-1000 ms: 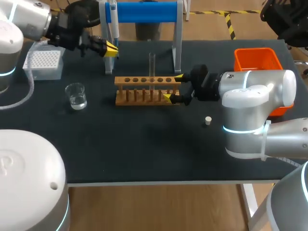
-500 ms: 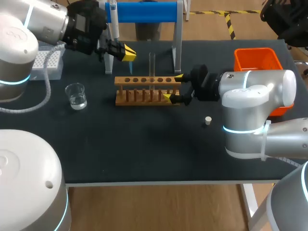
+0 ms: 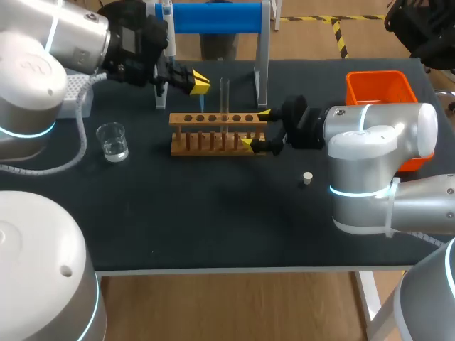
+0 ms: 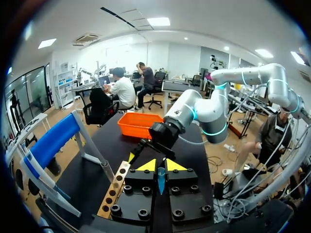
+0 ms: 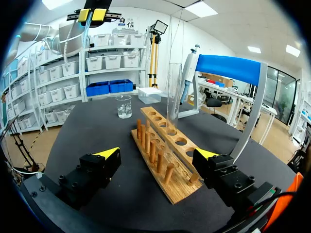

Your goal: Invert the test tube, pick up the pipette, mount the tip to pipette, aspirate from beaker and dispense into the tube, eject the tip, return the pipette, and cap with the stopper.

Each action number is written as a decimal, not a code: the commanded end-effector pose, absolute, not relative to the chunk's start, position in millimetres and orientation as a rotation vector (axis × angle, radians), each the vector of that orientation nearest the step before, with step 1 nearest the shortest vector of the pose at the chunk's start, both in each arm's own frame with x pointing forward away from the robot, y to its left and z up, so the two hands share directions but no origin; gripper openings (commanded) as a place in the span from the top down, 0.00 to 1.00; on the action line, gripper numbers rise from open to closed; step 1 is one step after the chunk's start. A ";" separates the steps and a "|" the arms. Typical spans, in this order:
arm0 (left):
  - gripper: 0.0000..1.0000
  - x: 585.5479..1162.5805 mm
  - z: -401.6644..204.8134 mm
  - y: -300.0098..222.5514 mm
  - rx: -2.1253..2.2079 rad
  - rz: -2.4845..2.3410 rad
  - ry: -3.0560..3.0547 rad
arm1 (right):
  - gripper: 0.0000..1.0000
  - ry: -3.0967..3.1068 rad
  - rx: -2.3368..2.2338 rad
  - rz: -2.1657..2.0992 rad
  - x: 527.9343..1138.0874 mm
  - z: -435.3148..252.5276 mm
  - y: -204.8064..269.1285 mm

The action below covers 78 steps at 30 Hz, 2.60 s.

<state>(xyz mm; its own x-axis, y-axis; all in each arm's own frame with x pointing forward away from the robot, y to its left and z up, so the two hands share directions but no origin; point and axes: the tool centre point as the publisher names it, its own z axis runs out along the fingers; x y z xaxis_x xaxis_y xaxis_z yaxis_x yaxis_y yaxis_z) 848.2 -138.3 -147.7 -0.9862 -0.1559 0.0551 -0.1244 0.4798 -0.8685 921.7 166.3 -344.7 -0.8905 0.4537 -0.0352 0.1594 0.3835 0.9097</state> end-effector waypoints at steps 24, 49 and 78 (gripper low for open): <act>1.00 846.4 -148.7 -141.1 -0.263 -1.554 2.678 | 0.00 2.329 0.506 1.664 892.5 -314.2 137.6; 1.00 846.4 -148.7 -141.1 -0.263 -1.554 2.678 | 0.00 2.271 0.090 2.032 840.5 -217.8 176.6; 1.00 828.7 -147.1 -153.9 -0.255 -1.480 2.663 | 0.00 2.256 0.024 2.244 830.2 -197.9 224.3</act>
<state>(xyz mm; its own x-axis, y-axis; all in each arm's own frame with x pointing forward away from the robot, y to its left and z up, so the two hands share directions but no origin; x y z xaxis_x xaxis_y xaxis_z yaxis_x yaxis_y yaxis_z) 830.0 -155.0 -147.1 -0.9827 -0.1849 0.0072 -0.1038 0.5185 -0.8487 825.6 218.7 -196.9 -0.9991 -0.0103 0.0400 0.0399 0.0090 0.9992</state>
